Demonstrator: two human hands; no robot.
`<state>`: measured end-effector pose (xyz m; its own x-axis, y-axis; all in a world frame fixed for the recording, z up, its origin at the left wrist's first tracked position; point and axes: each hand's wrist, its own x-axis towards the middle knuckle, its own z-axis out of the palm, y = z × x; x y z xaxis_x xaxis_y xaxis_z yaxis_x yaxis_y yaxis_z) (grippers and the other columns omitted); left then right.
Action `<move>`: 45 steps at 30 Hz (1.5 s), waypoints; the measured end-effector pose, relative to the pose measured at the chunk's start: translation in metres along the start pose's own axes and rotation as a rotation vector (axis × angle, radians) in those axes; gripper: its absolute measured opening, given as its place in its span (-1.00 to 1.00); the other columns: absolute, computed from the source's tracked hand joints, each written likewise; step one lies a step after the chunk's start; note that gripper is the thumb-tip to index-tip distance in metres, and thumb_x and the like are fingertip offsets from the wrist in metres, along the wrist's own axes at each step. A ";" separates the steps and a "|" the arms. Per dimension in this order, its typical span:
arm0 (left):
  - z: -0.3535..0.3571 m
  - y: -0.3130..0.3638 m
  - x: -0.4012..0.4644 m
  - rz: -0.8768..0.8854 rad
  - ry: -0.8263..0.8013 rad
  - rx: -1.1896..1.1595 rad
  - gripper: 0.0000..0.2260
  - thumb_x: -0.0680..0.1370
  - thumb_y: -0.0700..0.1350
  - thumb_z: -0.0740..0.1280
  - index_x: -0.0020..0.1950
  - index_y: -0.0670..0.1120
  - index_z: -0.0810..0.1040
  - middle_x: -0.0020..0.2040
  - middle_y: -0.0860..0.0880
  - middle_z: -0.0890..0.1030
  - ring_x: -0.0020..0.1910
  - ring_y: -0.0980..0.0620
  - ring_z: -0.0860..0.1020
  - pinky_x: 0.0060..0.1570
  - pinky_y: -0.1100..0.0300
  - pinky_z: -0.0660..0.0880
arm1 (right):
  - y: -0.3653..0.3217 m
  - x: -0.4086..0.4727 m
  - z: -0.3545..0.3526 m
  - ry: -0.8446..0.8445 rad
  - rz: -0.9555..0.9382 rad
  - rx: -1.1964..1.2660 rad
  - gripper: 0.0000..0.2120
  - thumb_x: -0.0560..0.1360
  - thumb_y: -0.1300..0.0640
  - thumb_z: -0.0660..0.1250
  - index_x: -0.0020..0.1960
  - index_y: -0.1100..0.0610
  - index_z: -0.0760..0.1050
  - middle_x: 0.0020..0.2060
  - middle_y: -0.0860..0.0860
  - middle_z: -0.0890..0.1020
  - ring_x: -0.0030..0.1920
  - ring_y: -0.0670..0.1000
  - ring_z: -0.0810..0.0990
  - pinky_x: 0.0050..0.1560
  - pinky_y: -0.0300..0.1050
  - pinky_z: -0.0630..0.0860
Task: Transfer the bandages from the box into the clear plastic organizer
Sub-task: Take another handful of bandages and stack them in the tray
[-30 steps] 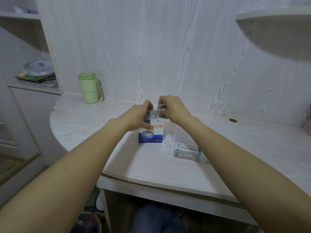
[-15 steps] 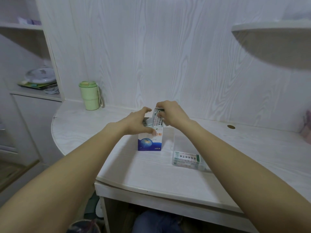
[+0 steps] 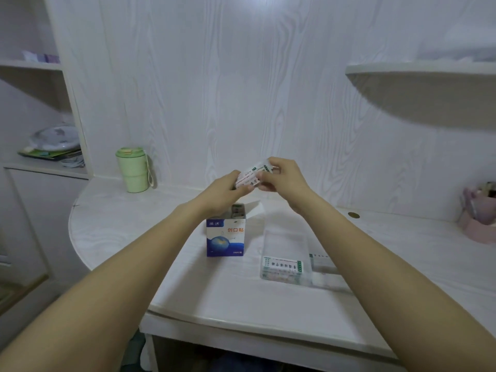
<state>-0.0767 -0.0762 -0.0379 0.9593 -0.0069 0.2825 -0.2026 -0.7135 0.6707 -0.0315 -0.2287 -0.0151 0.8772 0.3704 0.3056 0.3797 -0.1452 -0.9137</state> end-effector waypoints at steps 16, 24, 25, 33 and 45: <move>0.068 0.050 -0.063 -0.109 -0.191 -0.657 -0.78 0.65 -0.04 0.12 0.07 -0.05 0.55 -0.15 -0.07 0.66 -0.45 0.17 0.39 -0.46 0.41 0.33 | 0.035 -0.109 -0.049 0.222 0.067 0.190 -0.75 0.41 0.39 0.41 0.03 0.15 0.53 -0.22 0.09 0.69 -0.23 -0.08 0.66 -0.11 -0.29 0.59; 0.085 0.046 -0.068 -0.227 -0.184 -0.813 -0.85 0.57 -0.22 0.28 0.12 -0.14 0.55 -0.05 -0.14 0.68 -0.12 -0.06 0.68 -0.22 0.22 0.62 | 0.054 -0.123 -0.049 0.213 0.151 0.217 -0.82 0.41 0.36 0.44 -0.01 0.23 0.54 -0.22 0.13 0.68 -0.27 -0.05 0.67 -0.17 -0.28 0.58; 0.086 0.044 -0.069 -0.257 -0.187 -0.832 -0.83 0.56 -0.24 0.30 0.14 -0.15 0.55 -0.04 -0.16 0.68 -0.10 -0.08 0.68 -0.19 0.18 0.63 | 0.056 -0.124 -0.049 0.211 0.147 0.198 -0.82 0.40 0.36 0.44 -0.02 0.24 0.54 -0.22 0.12 0.68 -0.26 -0.04 0.67 -0.17 -0.28 0.58; 0.089 0.041 -0.070 -0.297 -0.111 -0.760 -0.76 0.45 -0.27 0.41 0.11 -0.16 0.59 -0.07 -0.12 0.68 -0.19 -0.01 0.67 -0.19 0.19 0.63 | 0.064 -0.132 -0.048 0.243 0.124 0.038 -0.77 0.36 0.29 0.50 -0.03 0.16 0.55 -0.16 0.10 0.70 -0.14 0.04 0.70 -0.07 -0.12 0.62; 0.083 0.038 -0.072 -0.226 0.051 -0.629 -0.79 0.50 -0.20 0.40 0.12 -0.09 0.57 -0.10 -0.03 0.66 -0.20 0.05 0.65 -0.35 0.31 0.55 | 0.056 -0.123 -0.041 0.169 0.135 0.021 -0.73 0.34 0.30 0.52 -0.01 0.16 0.56 -0.27 0.09 0.69 -0.23 -0.01 0.68 -0.16 -0.22 0.59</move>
<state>-0.1375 -0.1607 -0.0901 0.9843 0.1384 0.1097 -0.0888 -0.1491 0.9848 -0.1065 -0.3200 -0.0929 0.9571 0.1896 0.2189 0.2506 -0.1632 -0.9542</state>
